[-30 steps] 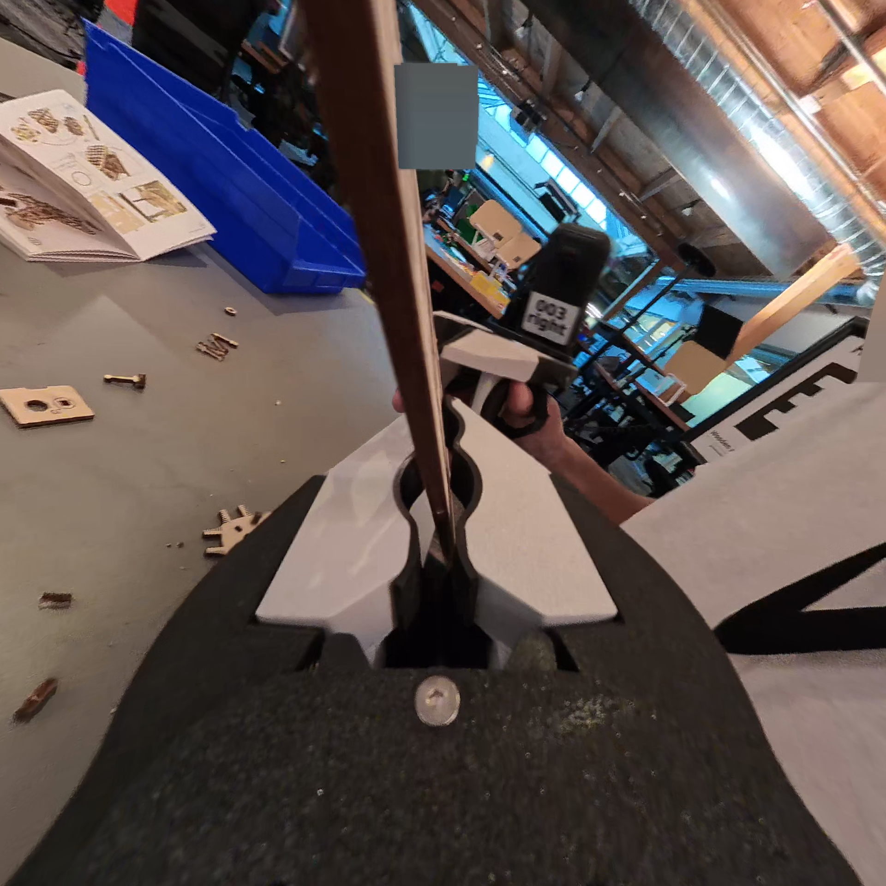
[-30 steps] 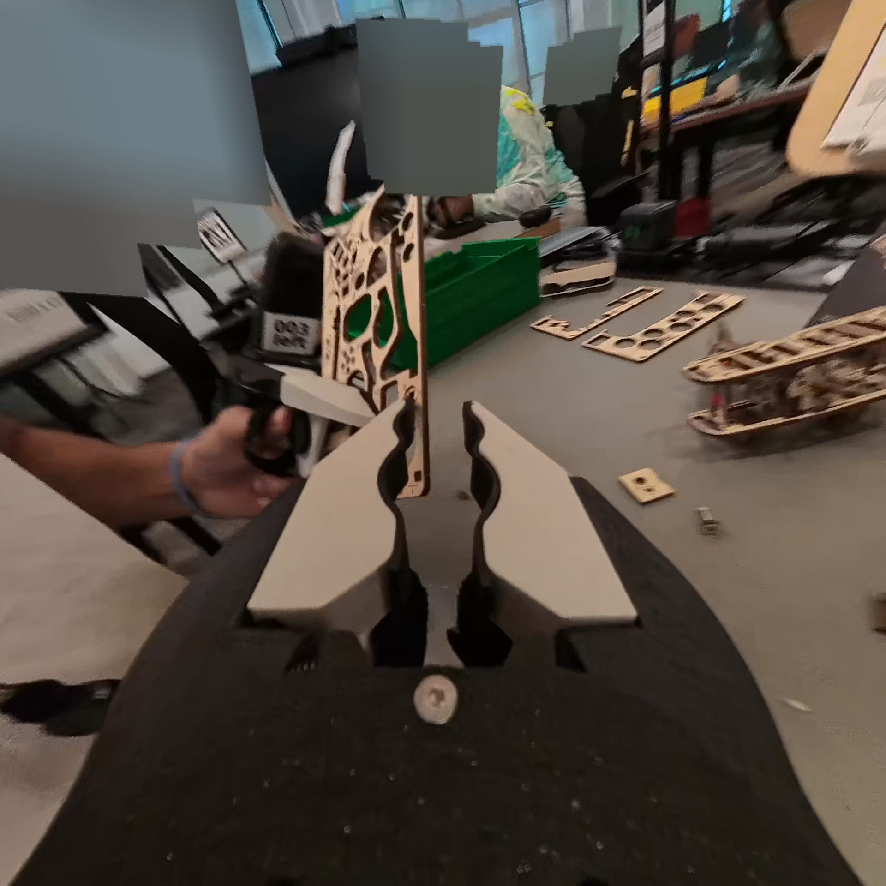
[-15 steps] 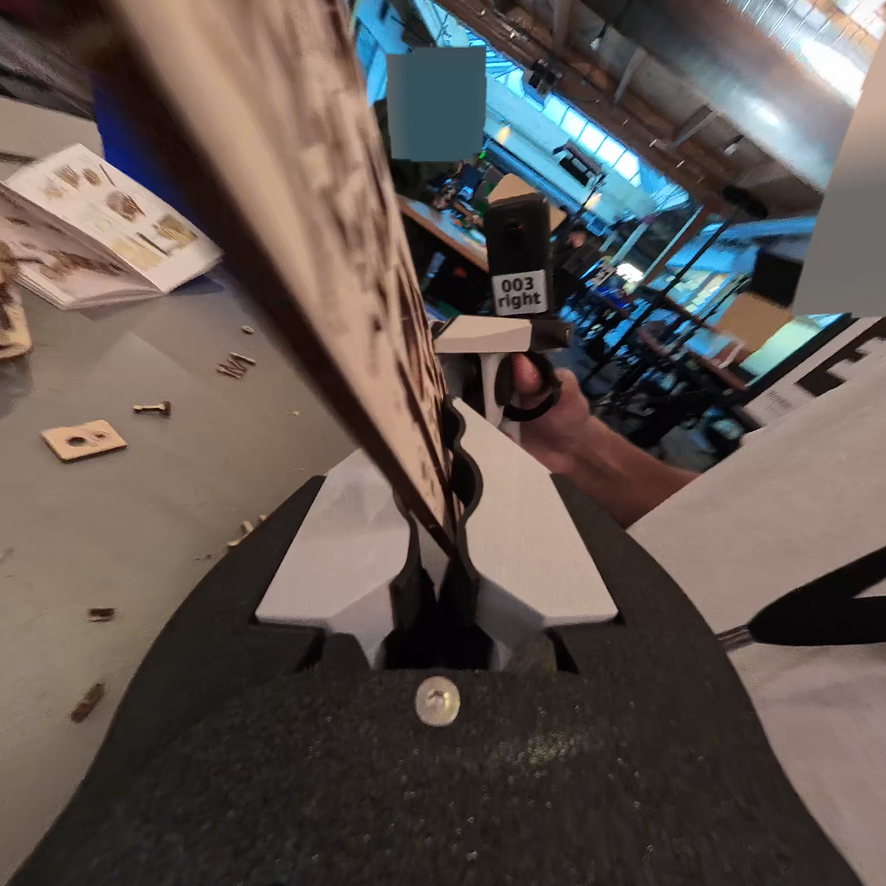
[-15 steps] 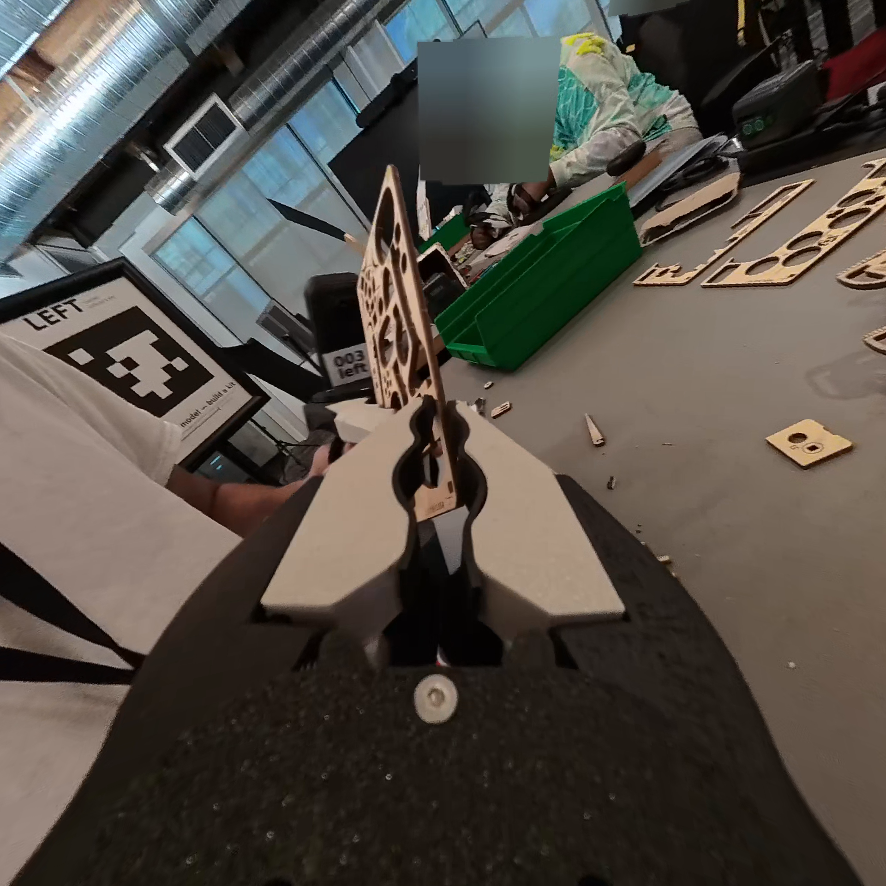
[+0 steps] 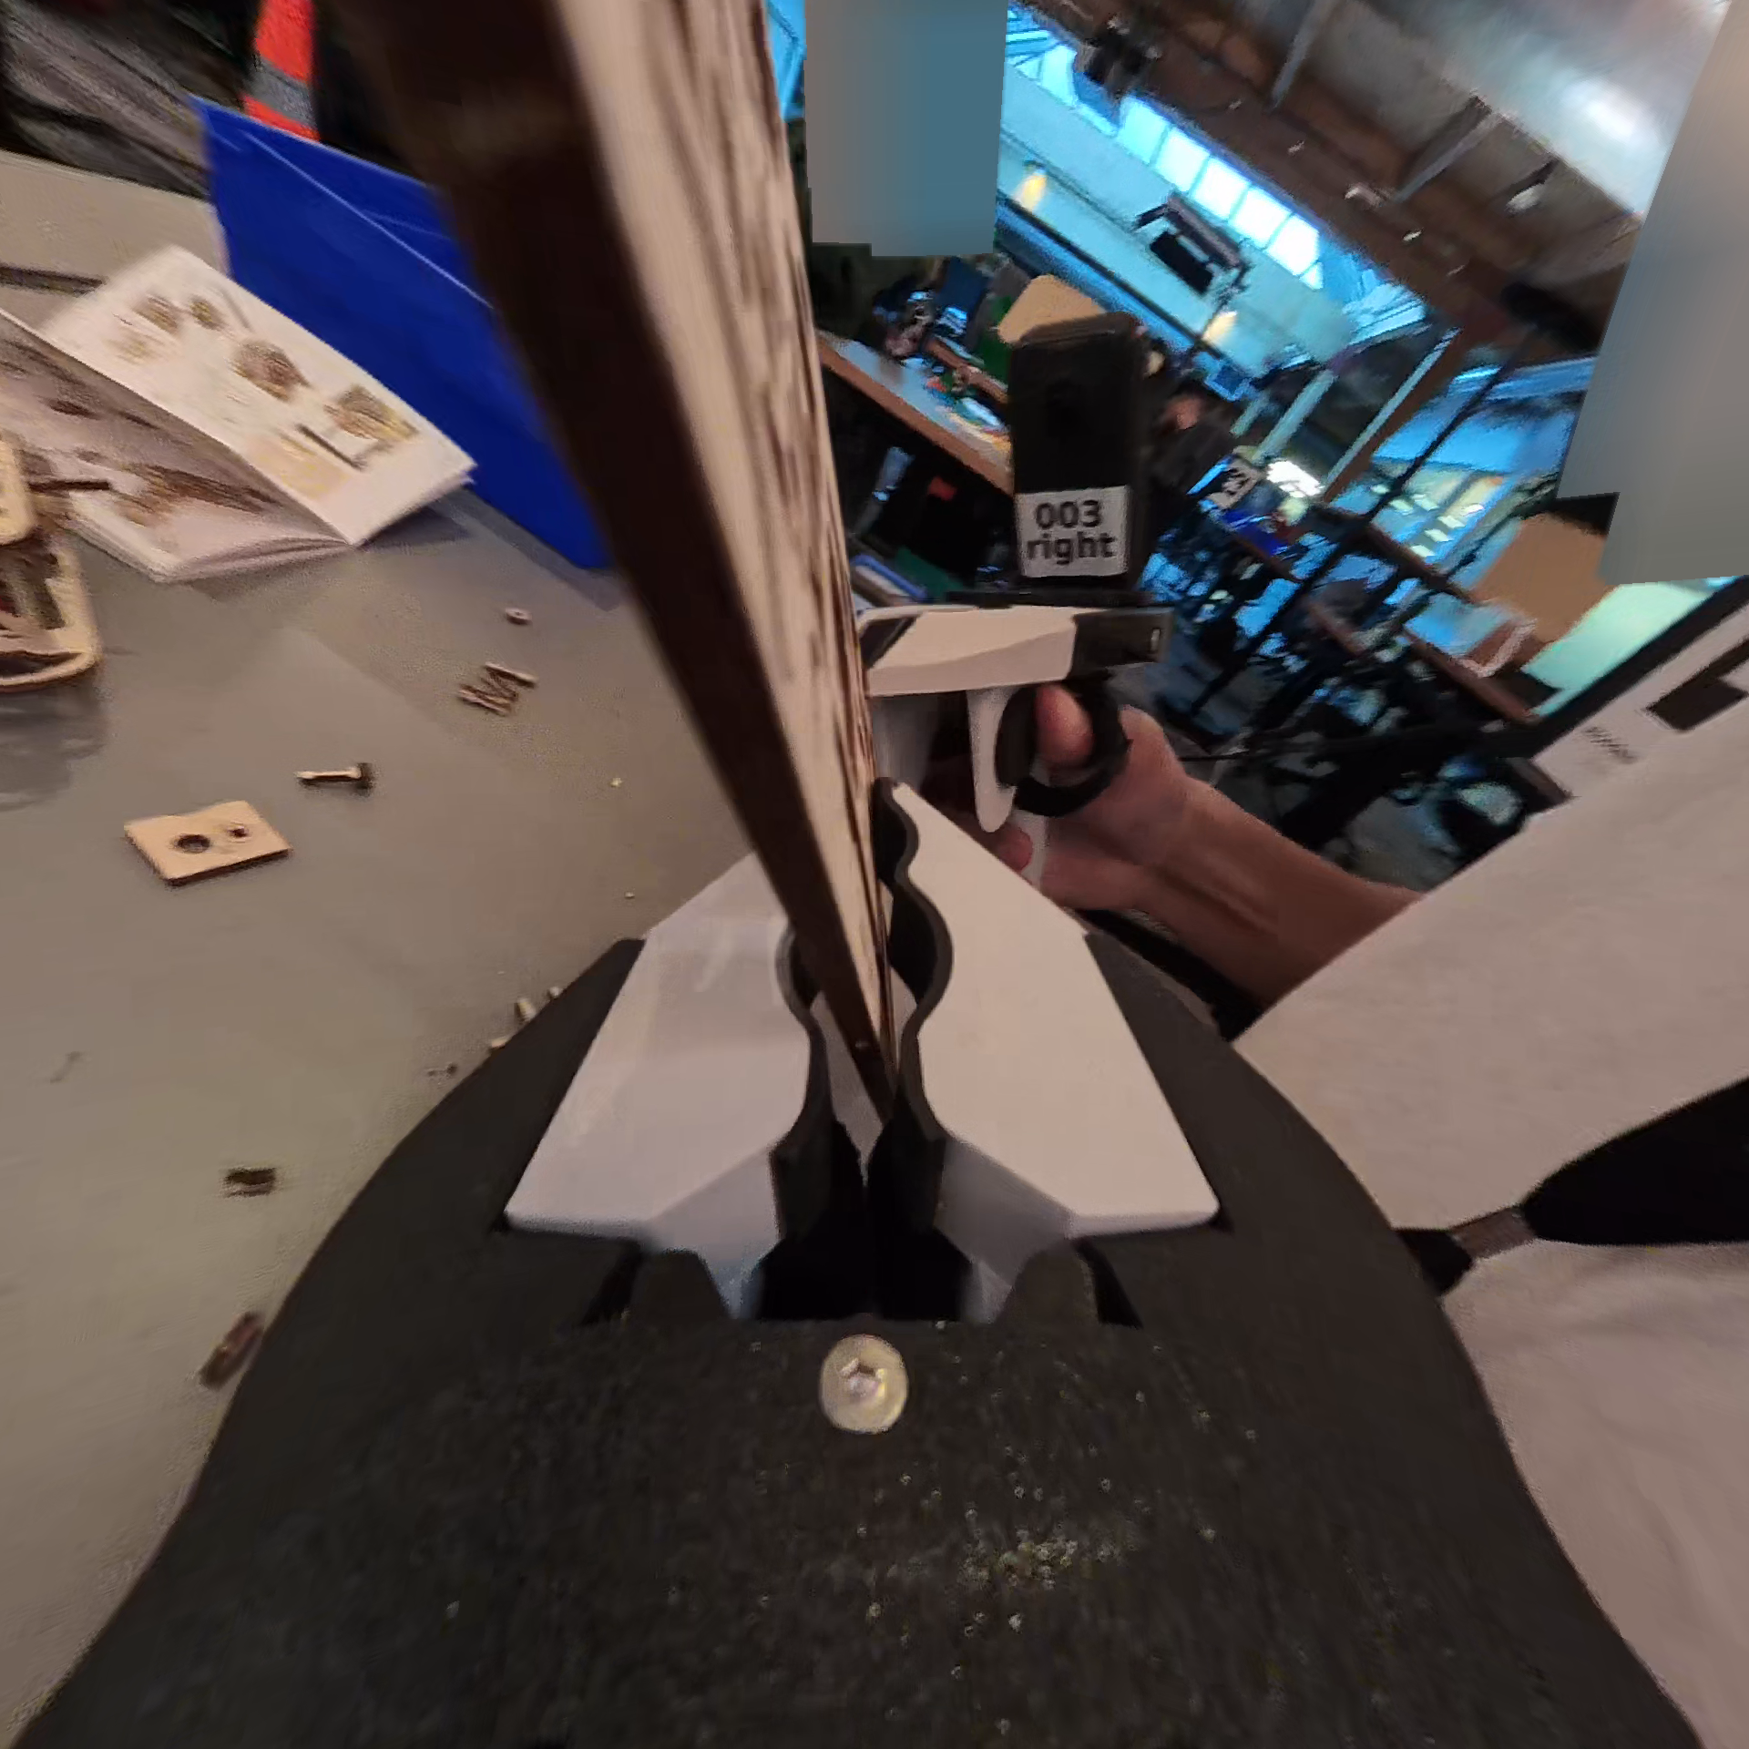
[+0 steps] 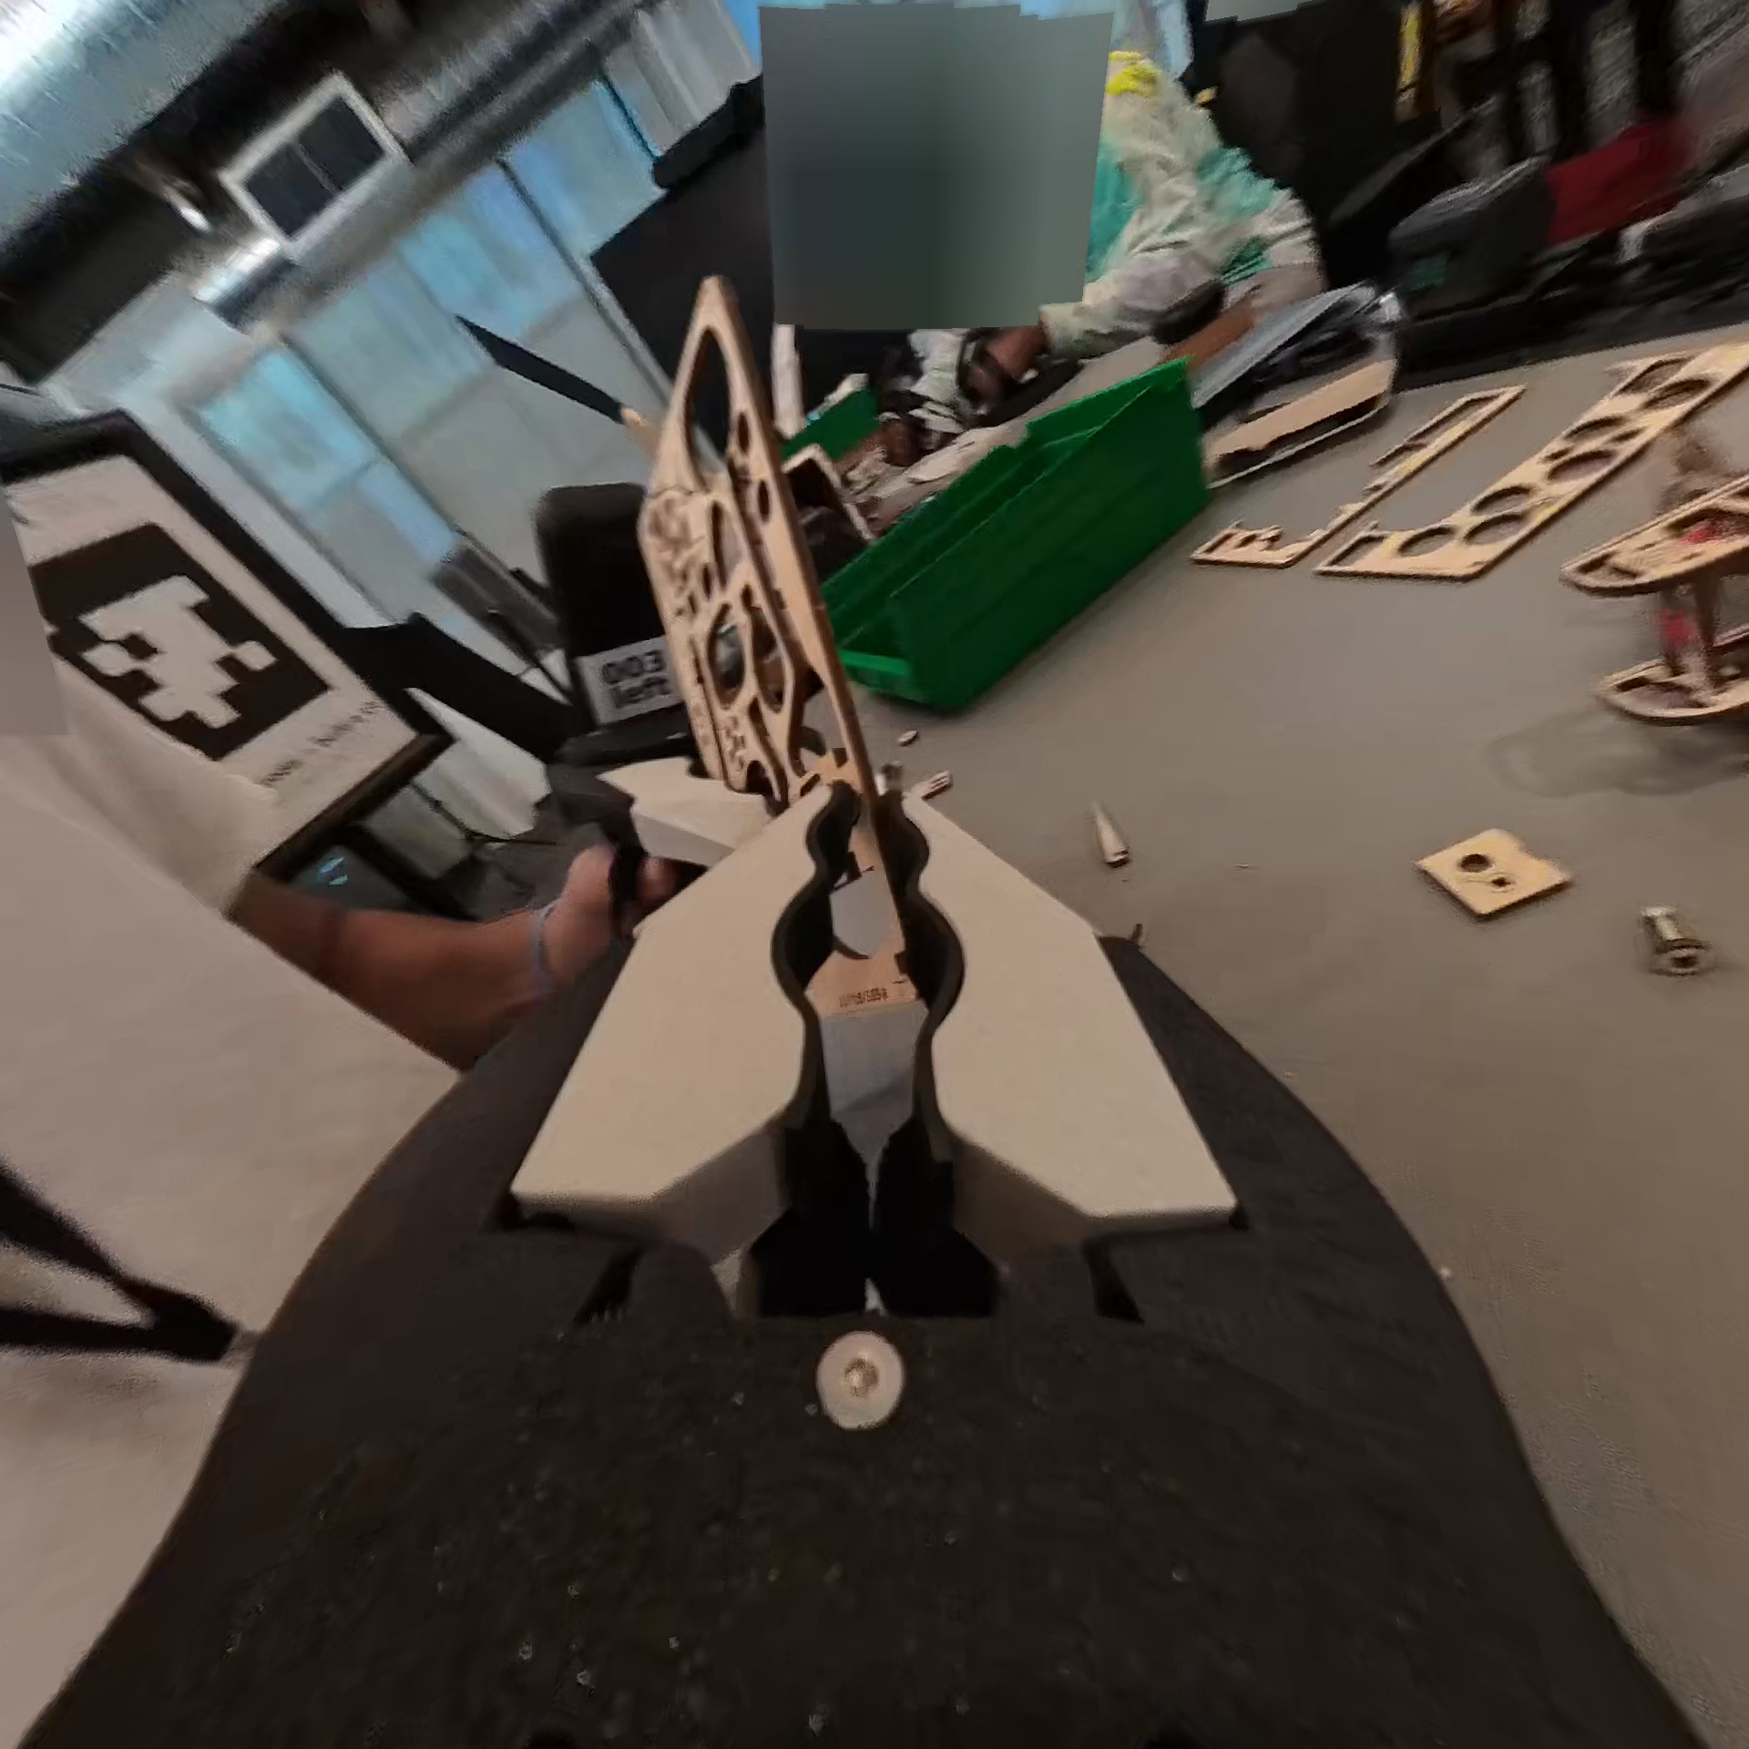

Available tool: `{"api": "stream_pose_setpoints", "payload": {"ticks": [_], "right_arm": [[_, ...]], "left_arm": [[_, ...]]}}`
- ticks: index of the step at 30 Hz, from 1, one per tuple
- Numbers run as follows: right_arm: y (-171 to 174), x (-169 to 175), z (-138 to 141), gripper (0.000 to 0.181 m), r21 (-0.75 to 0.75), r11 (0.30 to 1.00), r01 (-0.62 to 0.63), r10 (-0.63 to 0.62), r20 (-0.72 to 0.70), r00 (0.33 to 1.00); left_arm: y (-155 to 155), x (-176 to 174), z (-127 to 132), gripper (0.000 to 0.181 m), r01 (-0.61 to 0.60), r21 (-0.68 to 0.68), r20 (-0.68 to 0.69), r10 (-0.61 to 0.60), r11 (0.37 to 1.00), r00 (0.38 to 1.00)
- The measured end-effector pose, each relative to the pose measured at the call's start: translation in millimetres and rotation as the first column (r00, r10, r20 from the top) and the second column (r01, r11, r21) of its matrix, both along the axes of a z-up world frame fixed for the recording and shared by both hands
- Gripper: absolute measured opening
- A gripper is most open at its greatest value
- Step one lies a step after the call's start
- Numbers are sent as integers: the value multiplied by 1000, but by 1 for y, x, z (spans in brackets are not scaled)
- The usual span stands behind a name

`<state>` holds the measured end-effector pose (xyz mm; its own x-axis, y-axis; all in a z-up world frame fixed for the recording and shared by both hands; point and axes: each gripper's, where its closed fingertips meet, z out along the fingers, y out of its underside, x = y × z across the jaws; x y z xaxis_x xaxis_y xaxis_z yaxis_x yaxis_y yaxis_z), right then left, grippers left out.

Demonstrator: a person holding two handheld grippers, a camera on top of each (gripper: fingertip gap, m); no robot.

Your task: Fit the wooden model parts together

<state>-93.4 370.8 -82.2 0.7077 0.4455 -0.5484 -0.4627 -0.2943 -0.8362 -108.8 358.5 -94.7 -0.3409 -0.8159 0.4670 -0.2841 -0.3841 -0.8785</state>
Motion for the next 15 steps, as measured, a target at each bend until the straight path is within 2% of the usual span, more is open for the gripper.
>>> {"api": "stream_pose_setpoints", "payload": {"ticks": [3,10,13,15], "right_arm": [[-7,-4,0,6,-6,996,-92,92,-30,995],[-13,-9,8,4,27,990,-135,138,-107,985],[-18,-12,8,3,7,984,-175,175,-83,981],[-17,-10,-2,4,-44,988,-146,148,28,989]], "left_arm": [[-6,-3,2,1,61,-1,7,-61,998,998],[-11,-6,8,0,95,-5,44,-95,995,995],[-15,-9,10,0,128,-17,44,-127,992,991],[-14,-7,3,0,88,75,17,-89,993,996]]}}
